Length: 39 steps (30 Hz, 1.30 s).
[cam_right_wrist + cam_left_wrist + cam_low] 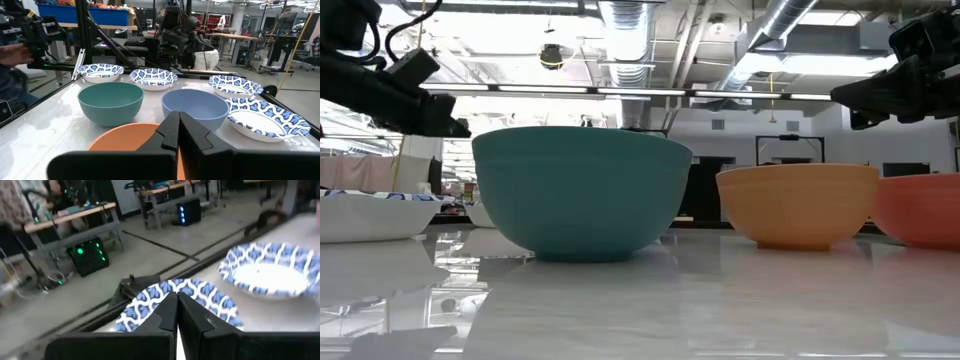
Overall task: Nest bowls inside each other
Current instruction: Stack the white bowl on top of the other white bowl
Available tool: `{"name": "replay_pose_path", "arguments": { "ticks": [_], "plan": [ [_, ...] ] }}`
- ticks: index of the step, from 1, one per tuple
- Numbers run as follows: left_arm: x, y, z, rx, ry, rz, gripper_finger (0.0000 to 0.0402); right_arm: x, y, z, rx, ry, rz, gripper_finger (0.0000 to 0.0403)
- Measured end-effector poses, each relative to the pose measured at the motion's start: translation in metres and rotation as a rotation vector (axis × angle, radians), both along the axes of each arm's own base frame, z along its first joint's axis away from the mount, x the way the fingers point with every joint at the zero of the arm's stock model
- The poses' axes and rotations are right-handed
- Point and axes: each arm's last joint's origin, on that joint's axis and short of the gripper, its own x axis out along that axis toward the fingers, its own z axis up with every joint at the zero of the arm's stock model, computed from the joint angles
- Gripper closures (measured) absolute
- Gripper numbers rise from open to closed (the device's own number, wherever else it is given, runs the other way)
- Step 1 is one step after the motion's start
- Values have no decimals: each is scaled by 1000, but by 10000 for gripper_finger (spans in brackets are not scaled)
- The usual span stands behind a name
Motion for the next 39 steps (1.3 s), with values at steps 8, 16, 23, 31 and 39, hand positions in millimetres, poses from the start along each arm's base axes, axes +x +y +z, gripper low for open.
{"name": "replay_pose_path", "arguments": {
  "ticks": [8,16,23,31,39],
  "plan": [
    [2,-2,1,24,36,-100,401,0,0,0,0,1,0,376],
    [7,-6,3,-178,-215,-297,401,-1,-3,5,28,-23,-46,376],
    [12,-13,-1,-322,-256,-588,401,-1,-2,7,128,-36,-17,376],
    [16,-26,2,-398,-229,-1045,401,-1,-3,14,137,-101,-17,376],
    [16,-24,6,-325,-251,-1001,401,-2,-3,18,33,-139,-19,376]
  ]
}}
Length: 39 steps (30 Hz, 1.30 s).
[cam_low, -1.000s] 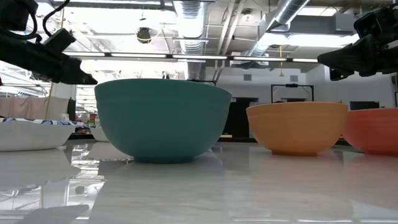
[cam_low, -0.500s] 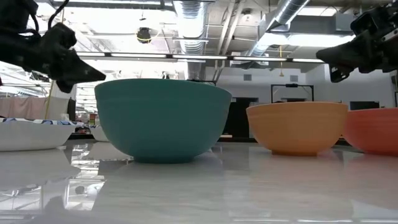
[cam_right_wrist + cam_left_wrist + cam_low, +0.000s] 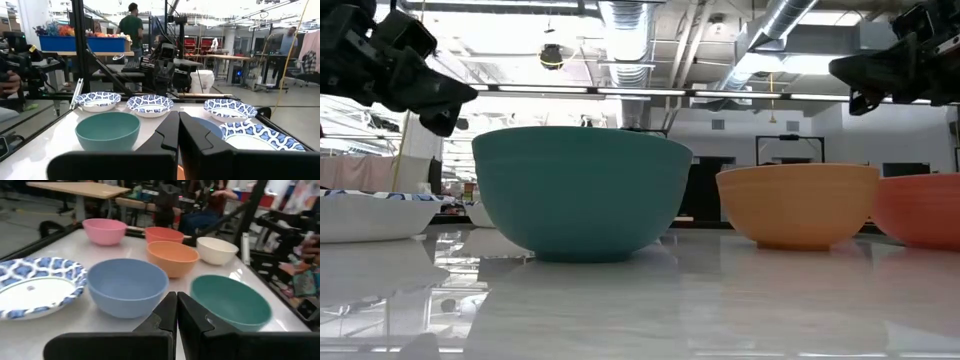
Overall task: Nest bowls inside each other
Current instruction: Stack the white bowl on top of the other white bowl
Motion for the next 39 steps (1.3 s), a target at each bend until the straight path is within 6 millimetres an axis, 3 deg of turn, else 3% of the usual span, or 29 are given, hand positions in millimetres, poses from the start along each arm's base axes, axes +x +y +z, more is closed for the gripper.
{"name": "replay_pose_path", "arguments": {
  "ticks": [15,21,32,35,39],
  "plan": [
    [-2,11,0,-142,-30,384,401,0,0,-4,-10,38,3,376],
    [-2,11,1,-144,-41,389,401,0,0,-1,-36,8,-3,376],
    [-2,10,10,-118,-122,365,400,-7,-2,25,5,-268,-36,376],
    [-3,9,18,-62,-196,332,384,-9,-3,31,117,-332,-56,372],
    [-5,7,30,66,-303,282,338,-11,-3,36,127,-372,-46,344]
  ]
}}
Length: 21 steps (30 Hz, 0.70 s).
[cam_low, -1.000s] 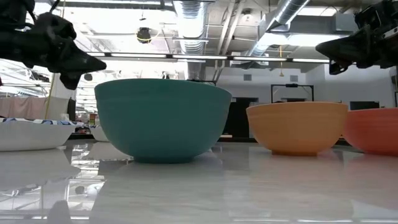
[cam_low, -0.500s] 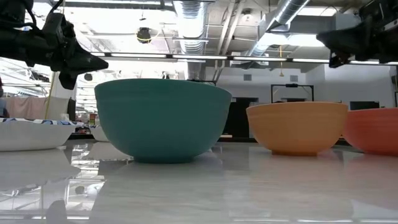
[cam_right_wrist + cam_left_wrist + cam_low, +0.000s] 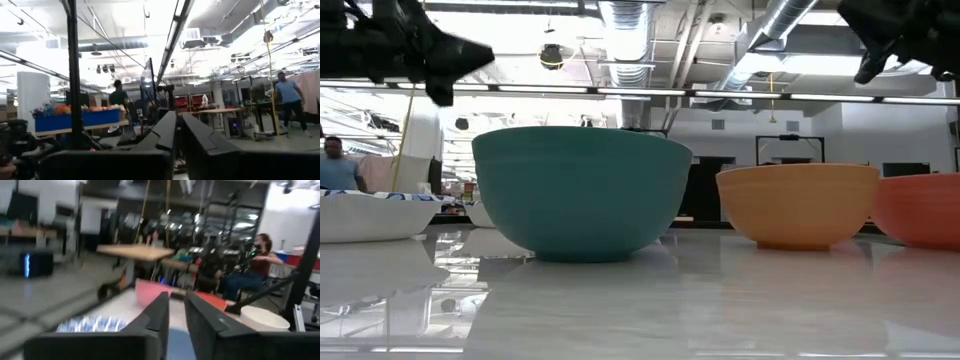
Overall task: Nest bowls inside each other
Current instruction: Stack the white bowl on top of the other white bowl
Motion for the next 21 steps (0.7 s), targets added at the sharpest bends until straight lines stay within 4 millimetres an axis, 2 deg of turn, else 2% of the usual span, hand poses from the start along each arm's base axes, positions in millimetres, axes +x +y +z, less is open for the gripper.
{"name": "replay_pose_path", "arguments": {
  "ticks": [6,9,14,17,21],
  "plan": [
    [-6,-1,20,46,-60,-3,251,-4,1,22,-23,-33,9,270],
    [-6,-1,33,27,-13,-9,219,-6,1,40,-79,-52,1,231],
    [7,2,59,-21,207,35,204,0,0,67,-142,1,-66,191],
    [19,6,75,-37,399,116,204,5,-2,80,-152,83,-165,187],
    [41,12,91,-44,654,232,203,19,-6,87,-160,235,-284,191]
  ]
}}
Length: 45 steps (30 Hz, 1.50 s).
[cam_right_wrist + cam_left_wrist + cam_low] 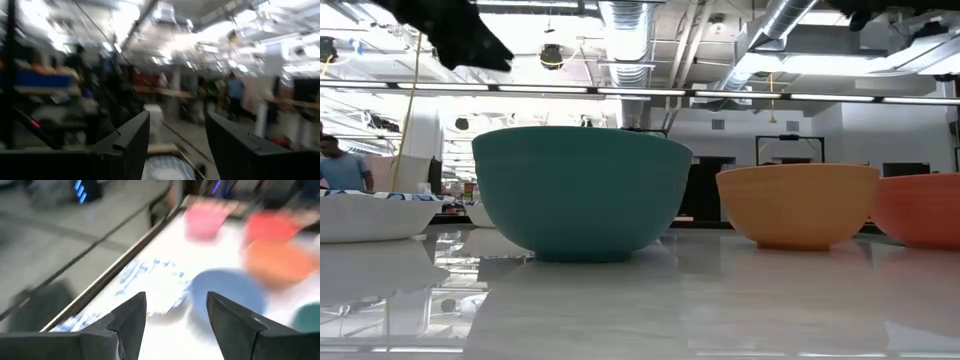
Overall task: Nest bowls inside each other
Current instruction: Stack the white bowl on top of the other white bowl
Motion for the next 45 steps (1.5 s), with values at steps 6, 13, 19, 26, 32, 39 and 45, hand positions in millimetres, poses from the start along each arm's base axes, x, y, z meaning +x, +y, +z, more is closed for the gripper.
{"name": "replay_pose_path", "arguments": {
  "ticks": [6,13,19,26,32,39,45],
  "plan": [
    [36,8,0,69,303,69,203,20,-4,-1,35,183,-152,197],
    [47,19,-12,31,402,98,203,51,-5,-14,55,327,-214,198],
    [33,32,-18,-162,432,62,203,77,-5,-20,61,420,-220,198],
    [32,38,-23,-140,515,69,203,100,-6,-24,55,492,-228,198],
    [30,32,-32,-189,629,-41,203,114,-5,-23,49,525,-221,198],
    [25,11,-39,-400,688,-223,203,123,-6,-28,45,564,-220,198],
    [22,-3,-42,-397,771,-212,203,125,-6,-31,45,576,-218,198]
  ]
}}
